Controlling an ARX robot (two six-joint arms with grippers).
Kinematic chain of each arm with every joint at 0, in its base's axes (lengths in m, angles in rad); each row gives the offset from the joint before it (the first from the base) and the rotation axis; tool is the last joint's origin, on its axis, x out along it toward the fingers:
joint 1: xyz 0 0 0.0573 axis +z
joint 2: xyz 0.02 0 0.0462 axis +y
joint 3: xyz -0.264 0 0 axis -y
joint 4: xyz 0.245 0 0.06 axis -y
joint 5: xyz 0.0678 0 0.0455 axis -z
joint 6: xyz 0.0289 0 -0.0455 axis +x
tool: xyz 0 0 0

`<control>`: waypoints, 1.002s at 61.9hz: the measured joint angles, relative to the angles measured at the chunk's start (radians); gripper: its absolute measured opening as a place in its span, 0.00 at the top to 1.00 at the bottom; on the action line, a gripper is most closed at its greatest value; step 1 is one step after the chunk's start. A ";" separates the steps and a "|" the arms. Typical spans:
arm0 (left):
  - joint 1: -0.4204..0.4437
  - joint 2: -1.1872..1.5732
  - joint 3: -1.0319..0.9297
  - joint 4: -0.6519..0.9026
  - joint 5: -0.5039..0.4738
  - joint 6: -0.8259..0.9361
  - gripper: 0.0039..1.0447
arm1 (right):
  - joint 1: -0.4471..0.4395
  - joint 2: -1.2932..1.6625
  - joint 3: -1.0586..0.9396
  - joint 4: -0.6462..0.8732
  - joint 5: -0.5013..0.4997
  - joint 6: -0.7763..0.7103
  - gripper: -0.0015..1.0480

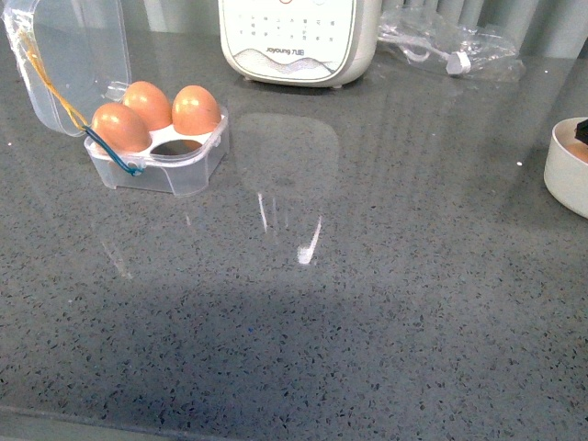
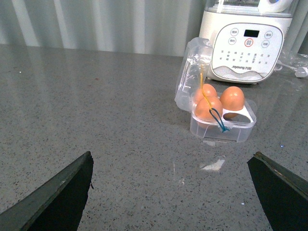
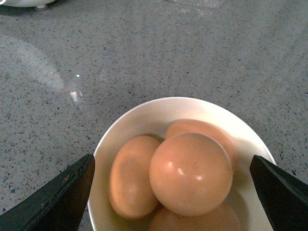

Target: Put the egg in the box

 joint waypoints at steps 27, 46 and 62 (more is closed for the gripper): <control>0.000 0.000 0.000 0.000 0.000 0.000 0.06 | -0.031 0.000 -0.003 0.011 -0.012 -0.012 0.45; 0.000 0.000 0.000 0.000 0.000 0.000 0.06 | -0.030 -0.045 -0.013 -0.014 -0.033 -0.013 0.62; 0.000 0.000 0.000 0.000 0.000 0.000 0.06 | 0.031 -0.194 0.015 -0.062 -0.034 -0.006 0.62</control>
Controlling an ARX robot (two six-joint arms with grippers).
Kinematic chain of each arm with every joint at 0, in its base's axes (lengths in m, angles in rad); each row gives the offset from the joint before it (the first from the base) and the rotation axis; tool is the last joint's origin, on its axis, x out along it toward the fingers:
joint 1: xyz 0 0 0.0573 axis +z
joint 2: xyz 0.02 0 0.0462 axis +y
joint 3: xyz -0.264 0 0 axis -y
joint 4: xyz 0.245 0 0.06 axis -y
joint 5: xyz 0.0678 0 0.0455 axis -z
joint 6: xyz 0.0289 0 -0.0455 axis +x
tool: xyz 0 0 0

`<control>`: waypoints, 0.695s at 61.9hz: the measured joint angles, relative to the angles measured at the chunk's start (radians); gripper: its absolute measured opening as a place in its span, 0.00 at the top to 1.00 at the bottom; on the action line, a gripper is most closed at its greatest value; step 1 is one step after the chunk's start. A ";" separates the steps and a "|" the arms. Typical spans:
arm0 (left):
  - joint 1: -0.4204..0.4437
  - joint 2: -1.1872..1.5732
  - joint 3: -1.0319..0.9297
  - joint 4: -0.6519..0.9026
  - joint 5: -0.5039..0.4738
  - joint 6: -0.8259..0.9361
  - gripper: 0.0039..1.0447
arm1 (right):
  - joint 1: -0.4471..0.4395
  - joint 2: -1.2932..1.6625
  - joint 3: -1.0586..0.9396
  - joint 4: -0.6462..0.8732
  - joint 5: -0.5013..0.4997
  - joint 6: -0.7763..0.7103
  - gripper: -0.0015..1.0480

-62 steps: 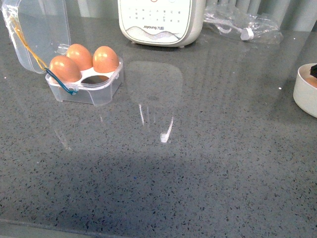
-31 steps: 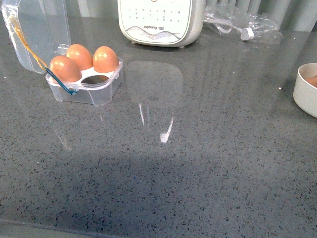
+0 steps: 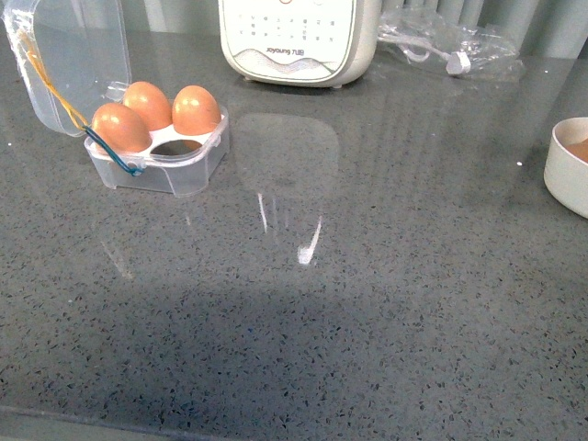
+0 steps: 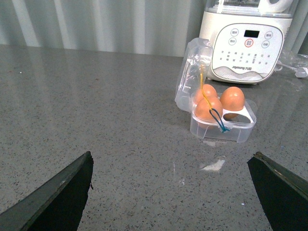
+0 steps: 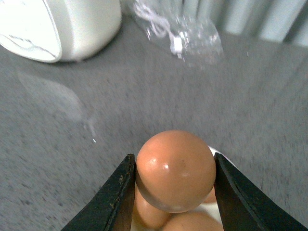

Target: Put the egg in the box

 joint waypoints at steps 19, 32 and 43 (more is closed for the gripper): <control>0.000 0.000 0.000 0.000 0.000 0.000 0.06 | 0.299 -0.006 0.152 -0.007 -0.056 0.034 0.62; 0.000 0.000 0.000 0.000 0.000 0.000 0.06 | 0.439 0.175 0.237 0.030 -0.089 0.086 0.62; 0.000 0.000 0.000 0.000 0.000 0.000 0.06 | 0.525 0.319 0.323 0.038 -0.058 0.087 0.62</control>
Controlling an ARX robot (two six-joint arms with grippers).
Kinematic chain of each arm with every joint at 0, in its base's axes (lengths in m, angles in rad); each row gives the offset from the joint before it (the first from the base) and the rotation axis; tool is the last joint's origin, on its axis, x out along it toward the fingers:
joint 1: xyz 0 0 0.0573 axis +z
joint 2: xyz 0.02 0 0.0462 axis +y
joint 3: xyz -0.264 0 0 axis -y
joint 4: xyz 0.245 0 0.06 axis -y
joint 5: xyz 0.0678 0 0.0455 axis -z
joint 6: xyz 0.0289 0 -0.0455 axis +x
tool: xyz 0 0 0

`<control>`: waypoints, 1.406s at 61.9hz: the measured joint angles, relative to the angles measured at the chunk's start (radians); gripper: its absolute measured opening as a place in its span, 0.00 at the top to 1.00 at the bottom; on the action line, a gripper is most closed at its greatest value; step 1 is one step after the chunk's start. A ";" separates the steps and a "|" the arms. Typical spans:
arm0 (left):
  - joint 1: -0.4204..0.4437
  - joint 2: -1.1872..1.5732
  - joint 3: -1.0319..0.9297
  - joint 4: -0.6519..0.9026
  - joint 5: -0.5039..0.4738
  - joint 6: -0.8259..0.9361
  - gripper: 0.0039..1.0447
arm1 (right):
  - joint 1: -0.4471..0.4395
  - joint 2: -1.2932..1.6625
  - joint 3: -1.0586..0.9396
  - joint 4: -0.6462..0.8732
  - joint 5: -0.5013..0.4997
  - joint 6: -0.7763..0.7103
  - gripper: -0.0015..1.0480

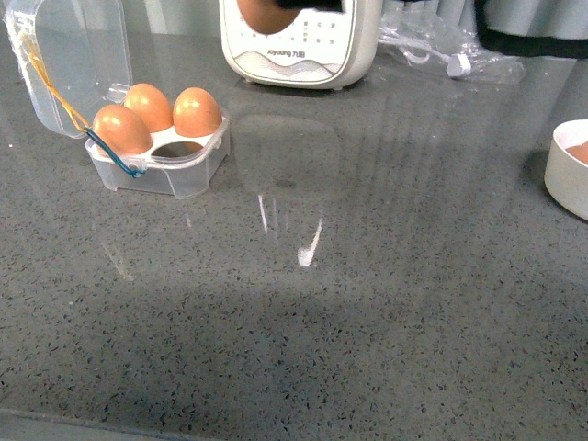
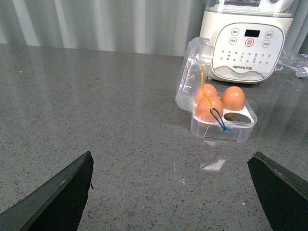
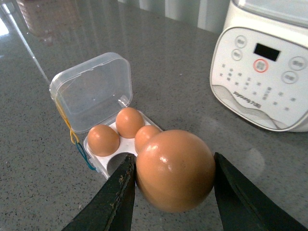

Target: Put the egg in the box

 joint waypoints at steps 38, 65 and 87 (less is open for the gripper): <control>0.000 0.000 0.000 0.000 0.000 0.000 0.06 | 0.115 0.259 0.171 -0.051 0.085 -0.003 0.62; 0.000 0.000 0.000 0.000 0.000 0.000 0.06 | 0.121 0.275 0.195 -0.087 0.023 0.060 0.62; 0.000 0.000 0.000 0.000 0.000 0.000 0.06 | 0.121 0.277 0.198 -0.106 0.035 0.018 0.18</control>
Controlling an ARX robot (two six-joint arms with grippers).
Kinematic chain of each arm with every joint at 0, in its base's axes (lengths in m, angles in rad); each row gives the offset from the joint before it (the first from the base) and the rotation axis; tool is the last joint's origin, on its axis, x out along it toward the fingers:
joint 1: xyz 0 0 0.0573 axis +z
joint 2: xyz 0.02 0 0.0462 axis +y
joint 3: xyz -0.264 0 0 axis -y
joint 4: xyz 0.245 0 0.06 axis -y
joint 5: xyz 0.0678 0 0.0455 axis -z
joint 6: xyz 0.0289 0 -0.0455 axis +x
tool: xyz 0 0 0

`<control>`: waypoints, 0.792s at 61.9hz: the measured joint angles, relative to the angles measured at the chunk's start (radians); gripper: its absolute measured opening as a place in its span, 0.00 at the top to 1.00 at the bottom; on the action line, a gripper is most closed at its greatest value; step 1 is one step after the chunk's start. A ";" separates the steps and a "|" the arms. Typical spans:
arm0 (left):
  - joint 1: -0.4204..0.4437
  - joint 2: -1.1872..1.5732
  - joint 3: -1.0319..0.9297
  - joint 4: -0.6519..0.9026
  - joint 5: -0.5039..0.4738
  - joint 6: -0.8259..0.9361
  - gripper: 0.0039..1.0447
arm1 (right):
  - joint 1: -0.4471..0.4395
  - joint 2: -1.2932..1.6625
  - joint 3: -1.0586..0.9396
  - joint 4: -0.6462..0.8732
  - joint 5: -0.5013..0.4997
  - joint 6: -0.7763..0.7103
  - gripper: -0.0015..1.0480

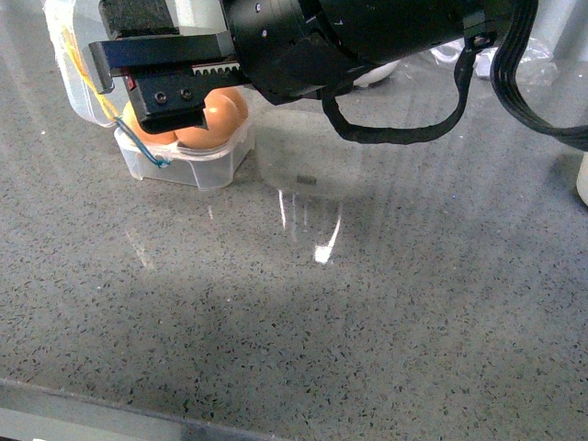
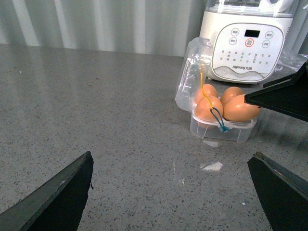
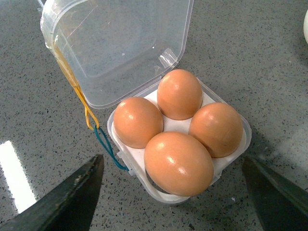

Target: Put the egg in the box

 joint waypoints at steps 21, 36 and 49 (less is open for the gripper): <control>0.000 0.000 0.000 0.000 0.000 0.000 0.06 | -0.049 -0.033 -0.013 0.034 0.026 0.005 0.07; 0.000 0.000 0.000 0.000 0.000 0.000 0.06 | -0.154 -0.154 -0.130 0.097 0.098 0.006 0.07; 0.000 0.000 0.000 0.000 0.000 0.000 0.06 | -0.345 -0.498 -0.454 0.156 0.151 0.023 0.07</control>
